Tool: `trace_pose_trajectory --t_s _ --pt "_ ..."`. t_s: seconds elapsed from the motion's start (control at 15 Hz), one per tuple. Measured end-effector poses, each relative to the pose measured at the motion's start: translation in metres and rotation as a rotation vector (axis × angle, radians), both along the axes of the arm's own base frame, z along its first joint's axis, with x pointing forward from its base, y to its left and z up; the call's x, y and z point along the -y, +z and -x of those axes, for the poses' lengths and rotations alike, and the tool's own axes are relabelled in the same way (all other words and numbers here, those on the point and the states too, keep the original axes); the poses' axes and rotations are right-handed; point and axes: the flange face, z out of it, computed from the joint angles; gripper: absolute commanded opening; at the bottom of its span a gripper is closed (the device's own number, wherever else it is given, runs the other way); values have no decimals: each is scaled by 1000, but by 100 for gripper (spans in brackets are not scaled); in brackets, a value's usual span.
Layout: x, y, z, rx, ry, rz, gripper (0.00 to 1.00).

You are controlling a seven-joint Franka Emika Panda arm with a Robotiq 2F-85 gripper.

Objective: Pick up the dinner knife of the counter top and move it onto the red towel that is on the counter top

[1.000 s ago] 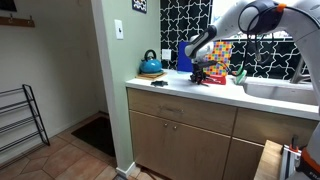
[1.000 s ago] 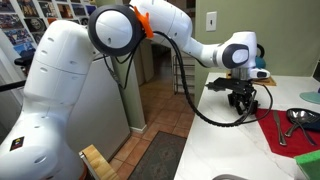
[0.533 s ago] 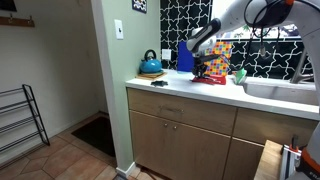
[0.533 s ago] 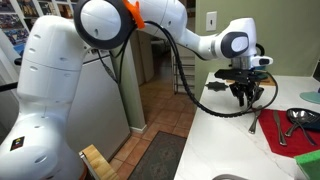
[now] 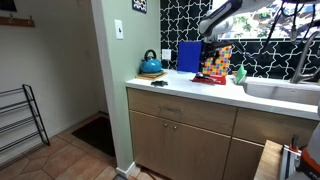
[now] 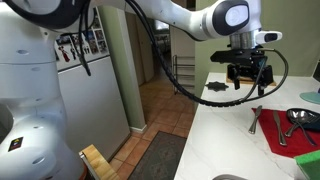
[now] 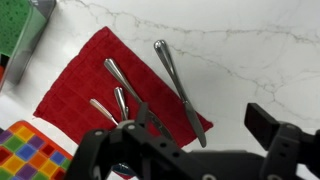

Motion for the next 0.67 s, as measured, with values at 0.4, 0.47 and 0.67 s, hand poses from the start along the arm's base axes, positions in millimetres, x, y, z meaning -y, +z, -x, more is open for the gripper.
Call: trace_pose_trajectory --t_s 0.4,0.47,0.67 --pt "16 24 71 46 -21 -13 100" --pt "15 28 79 54 -24 -15 100" --pt "11 32 87 62 -24 -21 100"
